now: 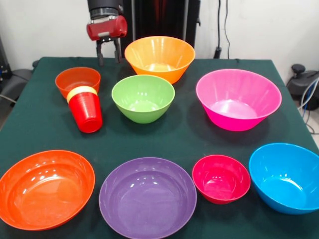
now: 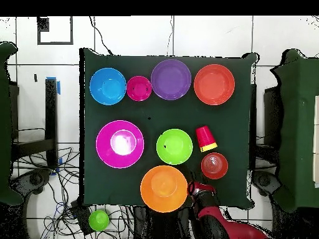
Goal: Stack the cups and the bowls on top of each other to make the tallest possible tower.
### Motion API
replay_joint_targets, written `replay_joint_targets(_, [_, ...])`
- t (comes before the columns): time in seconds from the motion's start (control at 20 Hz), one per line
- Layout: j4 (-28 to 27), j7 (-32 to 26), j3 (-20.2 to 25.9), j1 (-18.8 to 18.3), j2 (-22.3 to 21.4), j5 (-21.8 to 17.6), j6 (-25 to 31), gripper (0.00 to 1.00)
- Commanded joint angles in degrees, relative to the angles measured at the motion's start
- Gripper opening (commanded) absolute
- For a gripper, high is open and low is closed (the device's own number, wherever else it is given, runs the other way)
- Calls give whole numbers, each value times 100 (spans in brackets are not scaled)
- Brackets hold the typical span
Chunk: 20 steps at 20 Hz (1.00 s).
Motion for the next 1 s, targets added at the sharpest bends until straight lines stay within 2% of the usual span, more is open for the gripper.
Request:
replay_joint_targets(0.05, [-1350, 798, 491, 9, 809, -573, 523, 100])
replay_joint_targets(0.3, [-1571, 909, 658, -163, 918, -920, 743, 100])
replay_joint_targets(0.55, [-1591, 1043, 900, -382, 820, -1262, 1086, 100])
replay_joint_targets(1.0, [-1588, 1034, 1175, -617, 797, -1579, 1403, 100])
